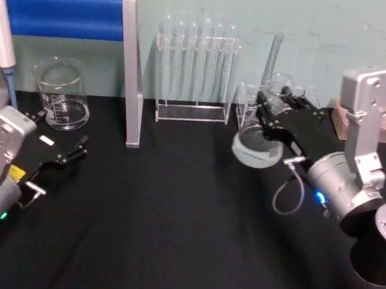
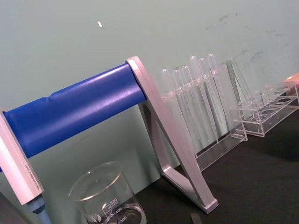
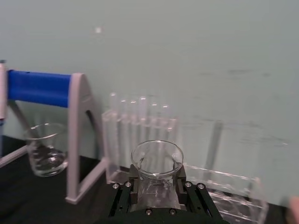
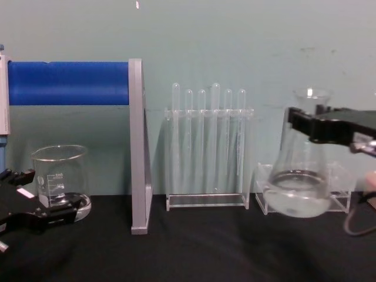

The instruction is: Grasp the erlenmeyer flask with one hand, shake it three times, then place it back.

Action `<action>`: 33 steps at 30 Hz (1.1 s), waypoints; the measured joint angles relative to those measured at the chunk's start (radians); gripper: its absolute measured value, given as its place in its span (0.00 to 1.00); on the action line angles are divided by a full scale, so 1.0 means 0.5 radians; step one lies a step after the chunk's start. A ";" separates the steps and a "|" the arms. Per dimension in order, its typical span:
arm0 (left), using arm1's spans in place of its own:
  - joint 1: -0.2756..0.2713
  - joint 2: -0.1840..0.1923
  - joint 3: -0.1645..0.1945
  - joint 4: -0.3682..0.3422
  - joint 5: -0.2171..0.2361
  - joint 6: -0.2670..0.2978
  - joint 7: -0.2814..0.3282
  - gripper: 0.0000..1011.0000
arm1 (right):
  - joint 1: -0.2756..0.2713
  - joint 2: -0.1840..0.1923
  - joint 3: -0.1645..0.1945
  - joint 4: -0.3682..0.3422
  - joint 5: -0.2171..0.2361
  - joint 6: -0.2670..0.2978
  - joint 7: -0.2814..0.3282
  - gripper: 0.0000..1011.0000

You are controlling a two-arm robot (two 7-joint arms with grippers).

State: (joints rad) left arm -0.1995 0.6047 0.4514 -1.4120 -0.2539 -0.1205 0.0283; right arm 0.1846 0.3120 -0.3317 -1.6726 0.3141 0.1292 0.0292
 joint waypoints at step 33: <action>0.000 0.000 0.000 0.000 0.000 0.000 0.000 0.99 | -0.056 -0.081 0.070 0.000 -0.198 0.005 0.127 0.45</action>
State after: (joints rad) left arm -0.1995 0.6047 0.4514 -1.4120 -0.2539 -0.1206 0.0283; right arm 0.1565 0.2716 -0.2969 -1.6728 0.2151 0.1317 0.0926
